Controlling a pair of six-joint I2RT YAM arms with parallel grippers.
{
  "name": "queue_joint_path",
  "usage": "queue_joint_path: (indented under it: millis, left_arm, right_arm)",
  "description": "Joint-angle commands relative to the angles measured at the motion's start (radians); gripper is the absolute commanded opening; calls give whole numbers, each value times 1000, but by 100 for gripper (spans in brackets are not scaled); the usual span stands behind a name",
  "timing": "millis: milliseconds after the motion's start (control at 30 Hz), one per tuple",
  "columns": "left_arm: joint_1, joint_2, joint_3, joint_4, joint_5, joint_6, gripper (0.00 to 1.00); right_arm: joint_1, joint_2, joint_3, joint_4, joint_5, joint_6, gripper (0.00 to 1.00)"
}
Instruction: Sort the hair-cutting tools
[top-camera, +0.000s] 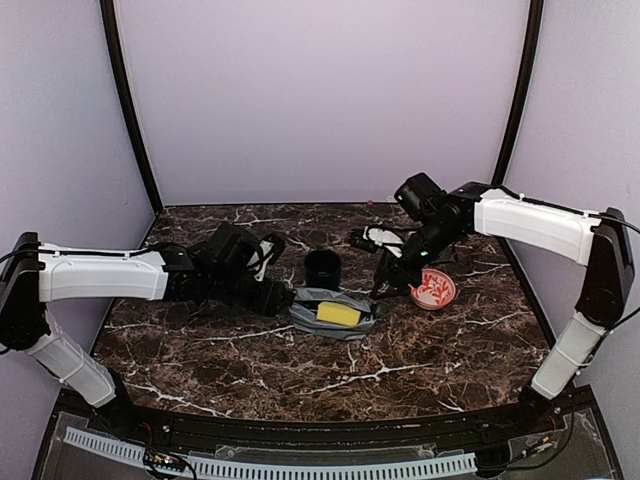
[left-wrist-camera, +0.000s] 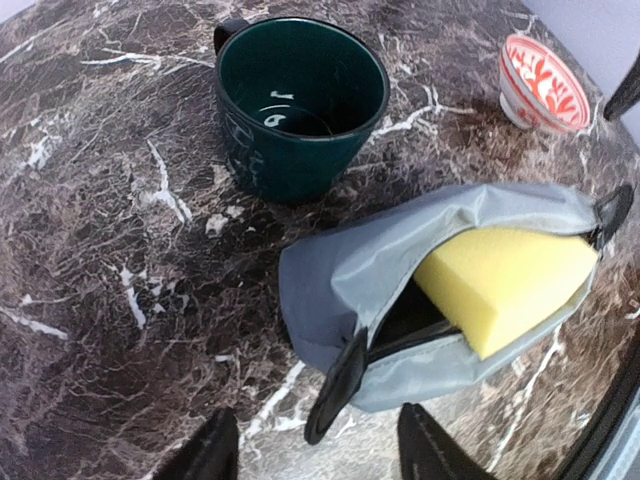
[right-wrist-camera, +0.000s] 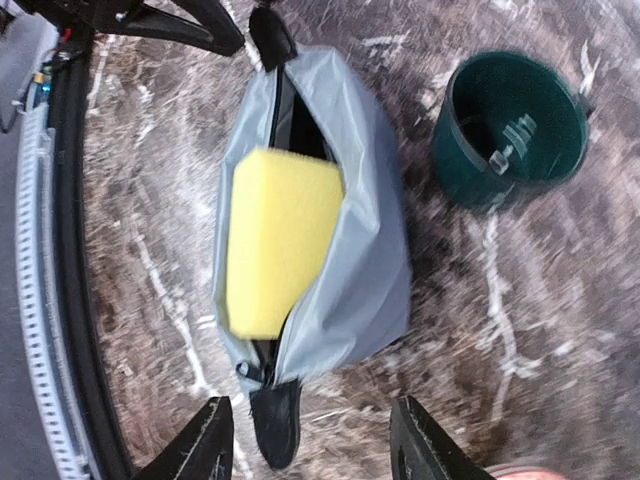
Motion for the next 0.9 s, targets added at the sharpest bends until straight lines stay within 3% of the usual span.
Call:
queue_joint_path:
  millis: [0,33,67,100,133,333,467,600,733,867]
  left_arm:
    - [40,20,-9,95,113,-18,46]
    - [44,24,-8,101,128,-17,43]
    - [46,27,-7,108,141,-17,41]
    - [48,32,-7,111,153,-19,40]
    - [48,35,-6,108,160,-21,40]
    - [50,38,-32,122,182,-34,40]
    - [50,36,-45,144,209,-50,33]
    - [50,32,-59,164,229,-60,20]
    - [49,28,-72,181,244,-69,15]
    - [50,26,-83,200,258,-71,9]
  right_arm:
    - [51,-24,83,81,274,21,56]
    - [49,-29,79,114,283,39,60]
    - [49,-37,62,163,290,58,72]
    - [49,-40,51,198,285,70,94]
    - [48,-35,48,208,256,67,99]
    - [80,62,77,151,4,45,99]
    - [136,152,111,75,-6,12,99]
    - [149,201,129,86,21,34,98]
    - [150,246,158,101,69,64,96]
    - [149,309,201,86,56,89,86]
